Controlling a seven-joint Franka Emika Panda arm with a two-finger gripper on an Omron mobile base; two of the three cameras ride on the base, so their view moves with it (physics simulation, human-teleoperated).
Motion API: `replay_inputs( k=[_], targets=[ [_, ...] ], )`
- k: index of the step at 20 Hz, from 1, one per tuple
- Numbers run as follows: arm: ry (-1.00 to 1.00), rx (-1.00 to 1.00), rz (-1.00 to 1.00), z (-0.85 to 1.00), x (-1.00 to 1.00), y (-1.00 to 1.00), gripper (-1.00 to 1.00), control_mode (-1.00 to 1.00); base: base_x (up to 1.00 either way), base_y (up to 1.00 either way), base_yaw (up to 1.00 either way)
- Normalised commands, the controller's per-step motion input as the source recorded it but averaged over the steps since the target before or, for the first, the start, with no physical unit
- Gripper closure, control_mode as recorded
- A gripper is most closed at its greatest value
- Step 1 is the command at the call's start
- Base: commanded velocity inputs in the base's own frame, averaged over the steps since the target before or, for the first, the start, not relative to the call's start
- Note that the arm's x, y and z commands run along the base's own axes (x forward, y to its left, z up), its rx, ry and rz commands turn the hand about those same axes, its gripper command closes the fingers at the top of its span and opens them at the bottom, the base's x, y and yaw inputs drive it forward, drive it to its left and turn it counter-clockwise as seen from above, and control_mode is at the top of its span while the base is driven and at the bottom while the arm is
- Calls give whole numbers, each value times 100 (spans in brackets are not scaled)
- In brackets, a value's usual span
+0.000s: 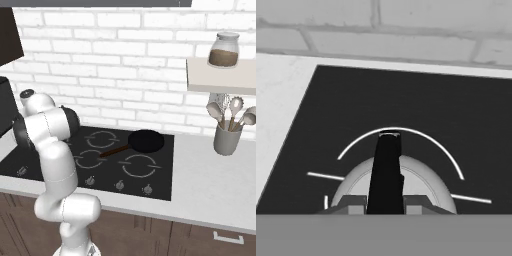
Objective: Pick the kettle from the counter and place it on a stove burner. Then turn the burner on.
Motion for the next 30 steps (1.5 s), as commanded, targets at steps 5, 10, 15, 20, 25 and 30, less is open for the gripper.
replay_inputs(
  k=[5, 10, 15, 20, 25, 30],
  targets=[
    [-3, 0, 0, 0, 23, 0, 100, -100, 0, 0, 0],
    [0, 0, 0, 0, 1, 0, 100, -100, 0, 0, 0],
    [0, 0, 0, 0, 0, 0, -100, -100, 0, 0, 0],
    [0, 0, 0, 0, 0, 0, -100, -100, 0, 0, 0],
    [0, 0, 0, 0, 0, 0, -100, -100, 0, 0, 0],
    [0, 0, -1, 38, -18, 0, -100, -100, 0, 0, 0]
  ],
)
